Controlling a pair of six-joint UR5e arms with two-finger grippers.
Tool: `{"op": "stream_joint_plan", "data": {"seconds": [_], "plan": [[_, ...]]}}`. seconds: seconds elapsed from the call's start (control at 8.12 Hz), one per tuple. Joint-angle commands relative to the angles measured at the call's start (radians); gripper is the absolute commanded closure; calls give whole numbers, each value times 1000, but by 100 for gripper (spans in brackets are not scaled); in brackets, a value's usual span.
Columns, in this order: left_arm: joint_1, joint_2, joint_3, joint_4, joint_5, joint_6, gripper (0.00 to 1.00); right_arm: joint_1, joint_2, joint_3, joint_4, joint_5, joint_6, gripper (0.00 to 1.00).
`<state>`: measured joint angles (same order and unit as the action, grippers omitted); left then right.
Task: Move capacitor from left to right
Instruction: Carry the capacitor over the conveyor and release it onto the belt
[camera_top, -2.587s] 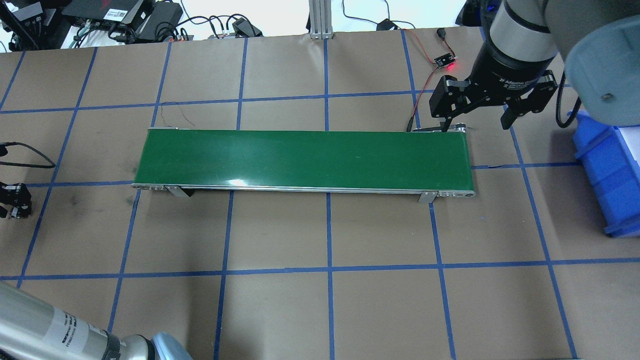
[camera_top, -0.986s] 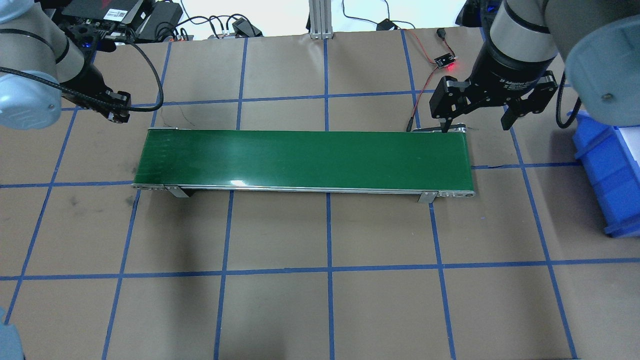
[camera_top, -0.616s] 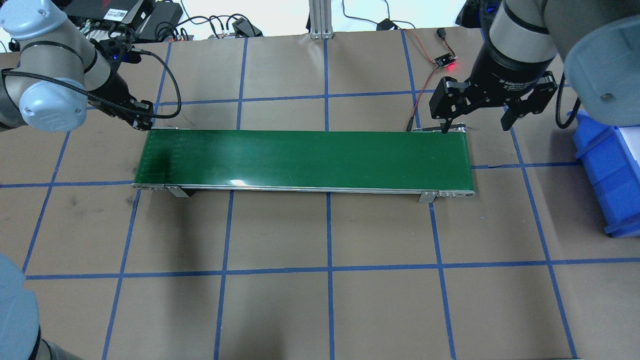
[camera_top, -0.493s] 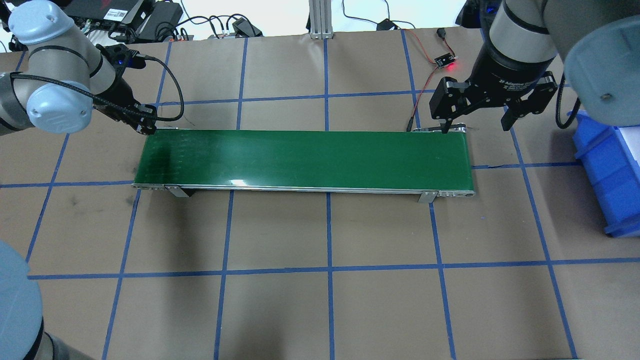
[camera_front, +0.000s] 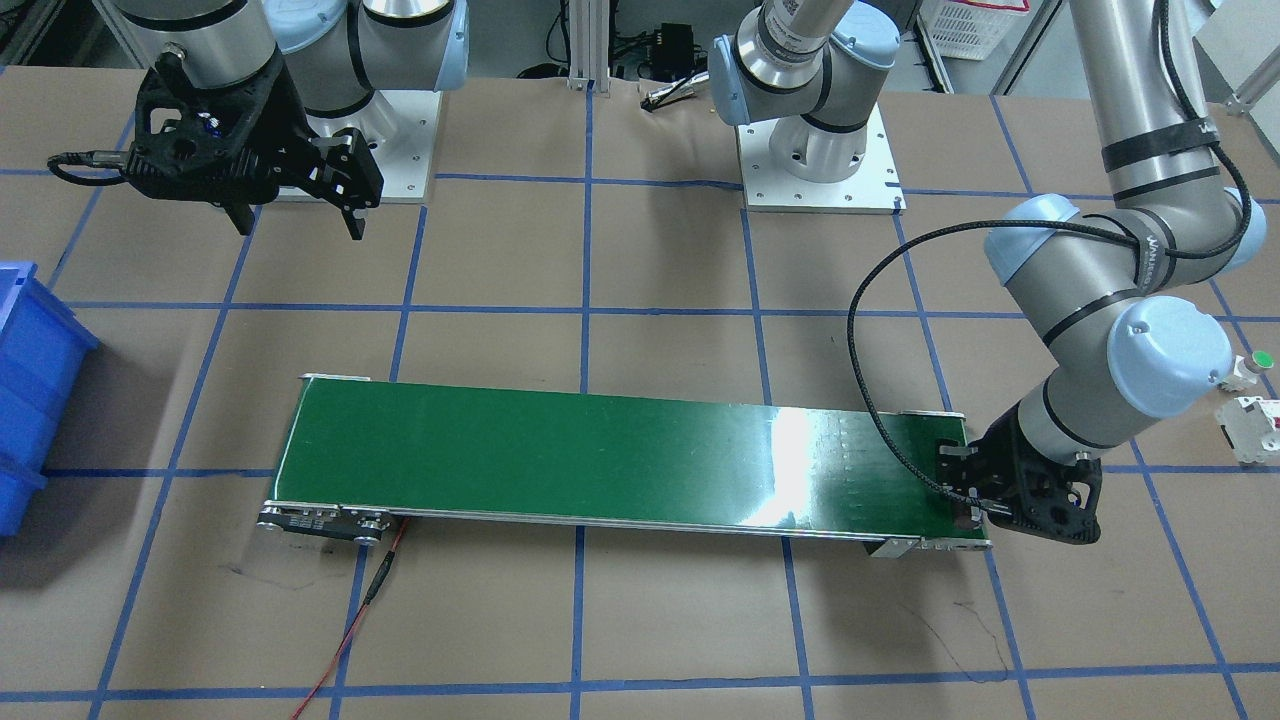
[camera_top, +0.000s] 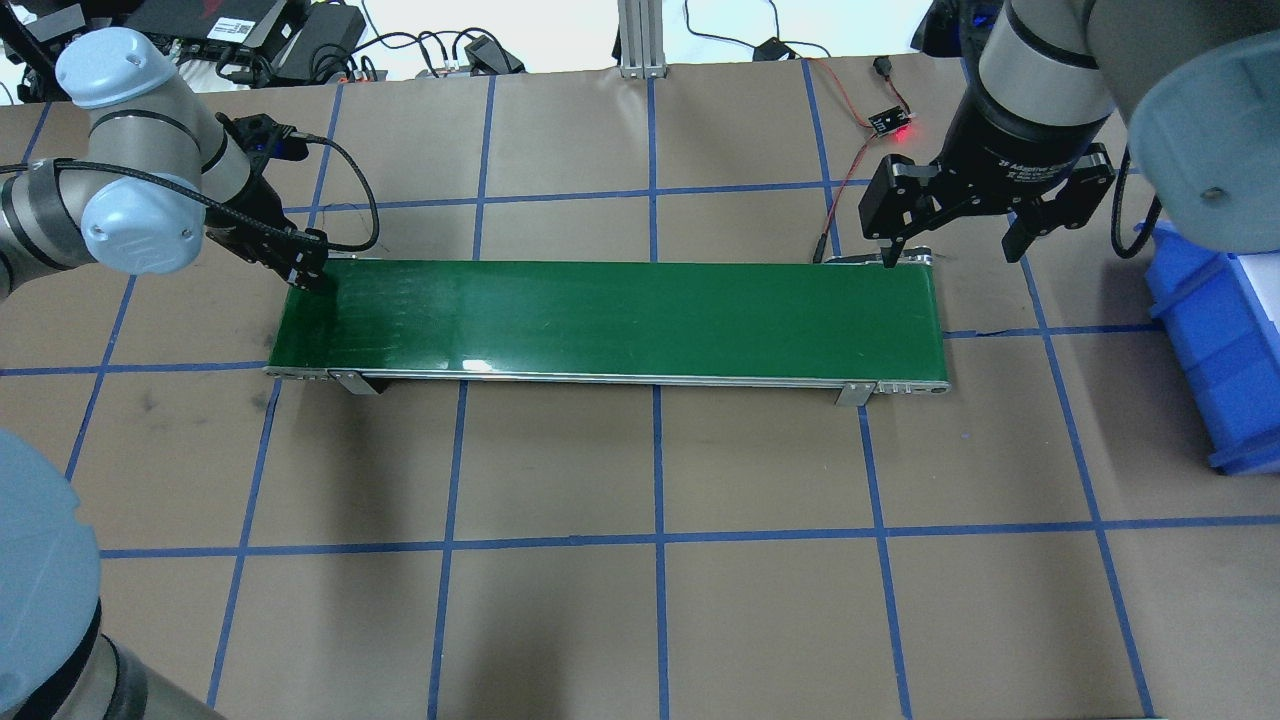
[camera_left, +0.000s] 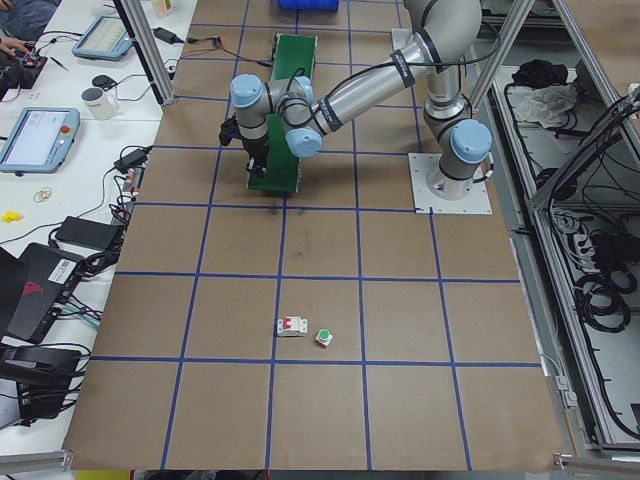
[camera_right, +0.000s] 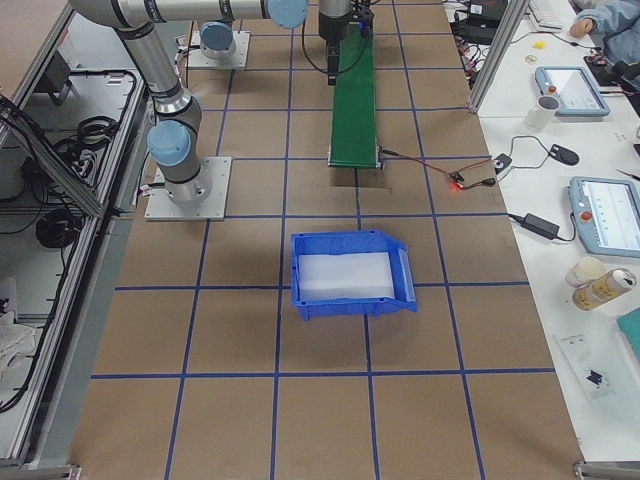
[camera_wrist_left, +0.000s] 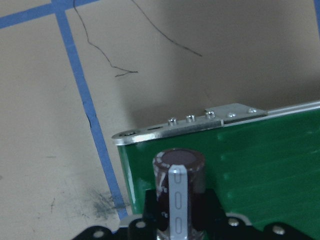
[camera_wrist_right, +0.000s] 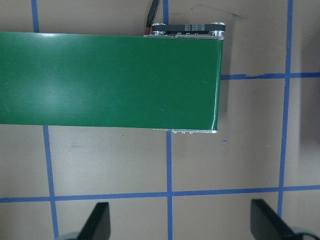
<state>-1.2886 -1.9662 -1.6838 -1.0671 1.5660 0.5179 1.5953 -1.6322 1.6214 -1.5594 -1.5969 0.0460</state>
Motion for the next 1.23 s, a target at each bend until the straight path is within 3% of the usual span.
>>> {"op": "stream_joint_plan", "data": {"seconds": [0.0,0.12,0.25,0.37,0.49,0.74,1.11], "plan": [[0,0,-2,-33,2,-85,100,0,0,0,-1,0,0,0],[0,1,-1,-54,2,-88,64,-2,0,0,-1,-2,0,0],[0,7,0,-113,2,-122,52,0,0,0,-1,0,0,0],[-6,12,1,-125,2,-159,11,-2,0,0,-1,0,0,0],[-15,19,3,-125,2,-168,0,-2,0,0,-1,0,2,0],[-40,80,10,-125,0,-179,0,-2,0,0,-1,2,2,0],[-171,264,10,-139,-1,-364,0,-2,12,0,-19,15,5,0]]}}
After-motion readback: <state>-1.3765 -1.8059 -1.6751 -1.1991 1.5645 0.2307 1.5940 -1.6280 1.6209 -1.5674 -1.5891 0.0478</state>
